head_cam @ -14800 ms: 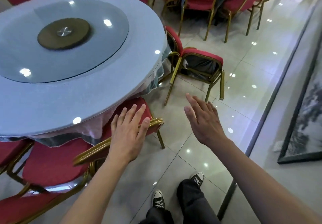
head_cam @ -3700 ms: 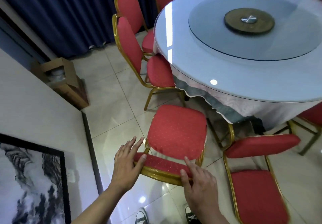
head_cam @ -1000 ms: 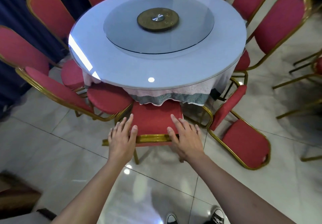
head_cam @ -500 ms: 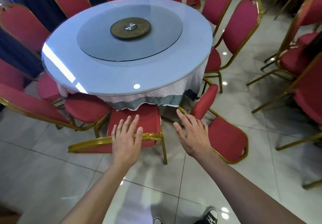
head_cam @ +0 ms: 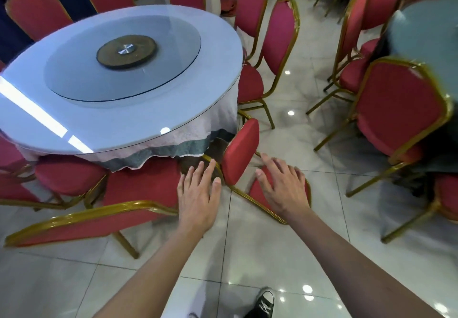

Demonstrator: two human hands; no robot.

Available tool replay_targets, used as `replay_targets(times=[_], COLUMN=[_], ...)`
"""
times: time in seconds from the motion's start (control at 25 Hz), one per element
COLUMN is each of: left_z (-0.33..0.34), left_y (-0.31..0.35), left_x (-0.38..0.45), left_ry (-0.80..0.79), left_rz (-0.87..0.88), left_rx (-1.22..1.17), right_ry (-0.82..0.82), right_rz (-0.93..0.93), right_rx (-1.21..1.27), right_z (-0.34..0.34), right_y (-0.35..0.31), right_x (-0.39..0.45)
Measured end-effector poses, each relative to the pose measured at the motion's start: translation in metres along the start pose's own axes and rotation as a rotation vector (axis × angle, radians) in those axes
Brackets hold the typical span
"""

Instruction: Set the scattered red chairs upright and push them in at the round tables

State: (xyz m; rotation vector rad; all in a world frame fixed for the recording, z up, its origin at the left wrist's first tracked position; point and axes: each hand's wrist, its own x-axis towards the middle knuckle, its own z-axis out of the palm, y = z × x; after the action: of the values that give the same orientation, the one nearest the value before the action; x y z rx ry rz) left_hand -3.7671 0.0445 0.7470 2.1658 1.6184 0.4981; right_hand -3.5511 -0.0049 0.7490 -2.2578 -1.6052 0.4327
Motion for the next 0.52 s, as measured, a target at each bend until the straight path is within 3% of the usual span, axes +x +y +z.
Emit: replay_targets(times=[0.52], left_z=[0.095], left_y=[0.132], left_x=[0.050], left_ry=[-0.084], left_rz=[0.103], left_rx=[-0.004], right_ry=[0.094], right_rz=[0.125], right_rx=[-0.001], right_z=[-0.064], right_y=[0.153], right_x=[0.031])
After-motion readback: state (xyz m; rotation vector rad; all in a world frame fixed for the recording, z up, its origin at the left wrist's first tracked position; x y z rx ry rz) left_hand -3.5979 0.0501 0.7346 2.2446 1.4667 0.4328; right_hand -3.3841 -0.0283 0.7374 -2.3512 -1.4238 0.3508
